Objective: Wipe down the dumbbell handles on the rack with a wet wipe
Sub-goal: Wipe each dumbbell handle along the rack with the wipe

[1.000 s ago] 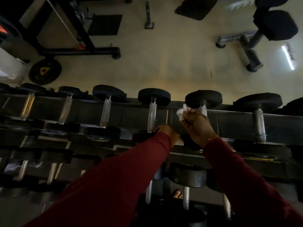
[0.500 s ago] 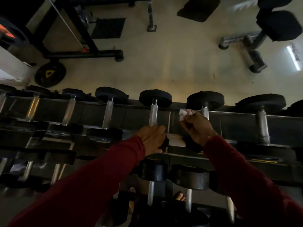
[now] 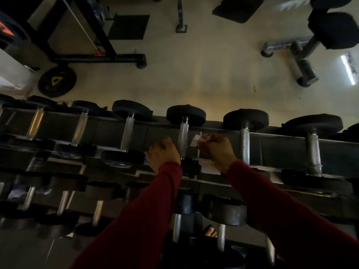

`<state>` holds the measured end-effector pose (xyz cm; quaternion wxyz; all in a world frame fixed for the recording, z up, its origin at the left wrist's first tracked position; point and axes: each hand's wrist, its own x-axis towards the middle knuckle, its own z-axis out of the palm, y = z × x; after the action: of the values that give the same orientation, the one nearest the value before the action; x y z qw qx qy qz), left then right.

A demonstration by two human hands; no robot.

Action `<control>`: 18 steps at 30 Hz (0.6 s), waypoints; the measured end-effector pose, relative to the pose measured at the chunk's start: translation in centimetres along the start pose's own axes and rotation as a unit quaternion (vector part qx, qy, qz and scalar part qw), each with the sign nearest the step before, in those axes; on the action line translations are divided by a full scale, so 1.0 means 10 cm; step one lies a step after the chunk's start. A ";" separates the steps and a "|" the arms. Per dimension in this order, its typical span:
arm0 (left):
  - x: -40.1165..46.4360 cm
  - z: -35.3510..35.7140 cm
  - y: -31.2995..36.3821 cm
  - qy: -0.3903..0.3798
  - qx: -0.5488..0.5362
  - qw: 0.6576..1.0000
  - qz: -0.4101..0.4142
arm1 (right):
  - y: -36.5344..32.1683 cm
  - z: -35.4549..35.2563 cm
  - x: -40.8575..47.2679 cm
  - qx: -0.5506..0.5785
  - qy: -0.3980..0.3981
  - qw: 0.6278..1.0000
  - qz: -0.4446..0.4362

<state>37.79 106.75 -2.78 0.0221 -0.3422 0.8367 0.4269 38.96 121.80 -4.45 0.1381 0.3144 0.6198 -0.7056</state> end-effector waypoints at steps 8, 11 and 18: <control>0.05 0.01 0.02 0.055 0.043 0.992 -0.102 | -0.15 0.48 0.38 -0.152 0.103 0.980 -0.071; 0.06 0.03 0.02 0.063 0.043 0.992 -0.101 | -0.09 0.51 0.42 -0.276 0.108 0.949 -0.104; 0.06 0.07 0.00 0.059 0.041 0.993 -0.091 | 0.22 0.42 0.26 -0.392 0.054 0.917 -0.059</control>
<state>37.17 106.89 -3.41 0.0249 -0.4402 0.8187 0.3678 37.09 117.82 -7.65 0.1746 0.2350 0.8706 -0.3953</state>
